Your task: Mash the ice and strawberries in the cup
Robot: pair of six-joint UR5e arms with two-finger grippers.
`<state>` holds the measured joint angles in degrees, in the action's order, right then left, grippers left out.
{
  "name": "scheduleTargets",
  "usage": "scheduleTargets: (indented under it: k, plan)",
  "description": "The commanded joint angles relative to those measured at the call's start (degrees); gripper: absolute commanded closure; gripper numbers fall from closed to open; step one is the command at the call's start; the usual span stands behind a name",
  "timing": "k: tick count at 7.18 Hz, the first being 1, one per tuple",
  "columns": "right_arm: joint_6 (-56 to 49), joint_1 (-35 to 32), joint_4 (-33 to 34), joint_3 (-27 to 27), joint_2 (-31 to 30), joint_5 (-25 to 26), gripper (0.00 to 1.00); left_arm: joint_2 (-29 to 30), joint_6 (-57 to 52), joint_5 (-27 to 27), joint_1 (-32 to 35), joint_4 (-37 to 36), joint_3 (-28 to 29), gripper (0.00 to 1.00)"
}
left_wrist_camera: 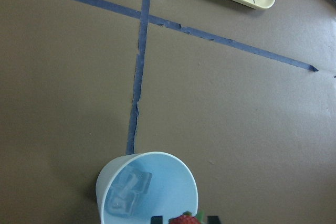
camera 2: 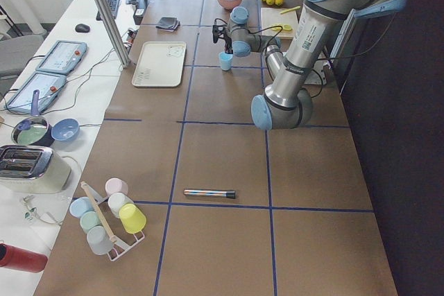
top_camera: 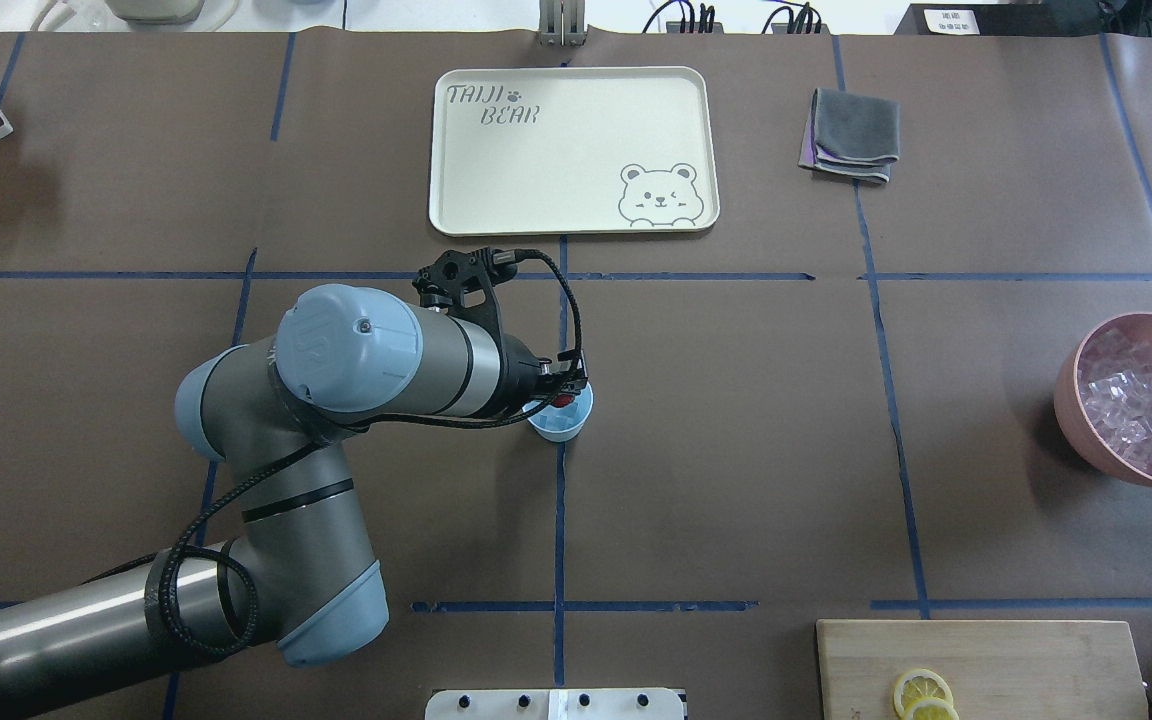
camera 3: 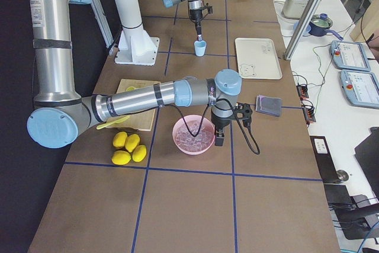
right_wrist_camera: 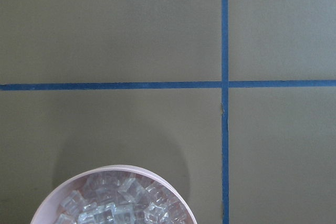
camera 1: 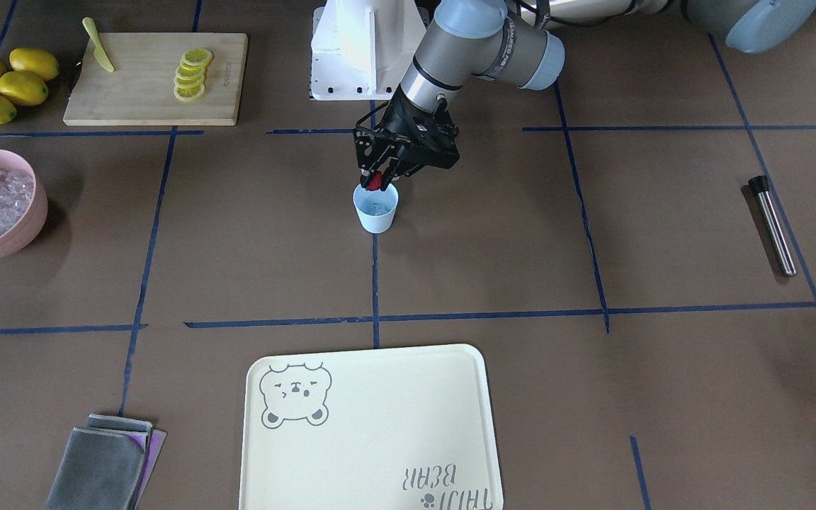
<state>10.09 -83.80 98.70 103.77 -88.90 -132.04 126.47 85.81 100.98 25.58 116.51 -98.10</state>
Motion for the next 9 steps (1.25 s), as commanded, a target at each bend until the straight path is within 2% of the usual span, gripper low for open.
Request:
scheduleTargets:
  k: [1,2,3,4,5,6,7,9]
  plan:
    - [0.0,0.0,0.0,-0.1,0.0,0.0,0.00,-0.3,0.0,-0.3,0.0,0.0,0.1,0.32]
    - [0.0,0.1,0.0,-0.1,0.0,0.0,0.00,-0.3,0.0,-0.3,0.1,-0.2,0.0,0.24]
    - [0.0,0.2,0.0,-0.2,0.0,0.0,0.00,-0.4,0.0,-0.3,0.0,-0.1,0.0,0.07]
    - [0.0,0.3,0.0,-0.1,0.0,0.0,0.00,-0.3,0.1,-0.3,0.1,-0.2,-0.4,0.01]
    - [0.0,0.3,0.0,-0.2,0.0,0.0,0.00,-0.6,0.2,-0.4,0.9,-0.5,-1.6,0.01]
    - [0.0,0.3,0.0,-0.2,0.1,0.1,0.00,-3.4,0.4,-2.3,3.2,-1.3,-3.6,0.01]
    - [0.0,0.3,-0.1,-0.1,0.1,0.1,0.00,-9.5,-0.3,-2.1,5.5,-1.5,-6.9,0.01]
    - [0.0,0.2,0.0,0.4,0.3,0.0,0.00,-20.1,-15.4,-1.6,9.9,-1.5,-9.6,0.01]
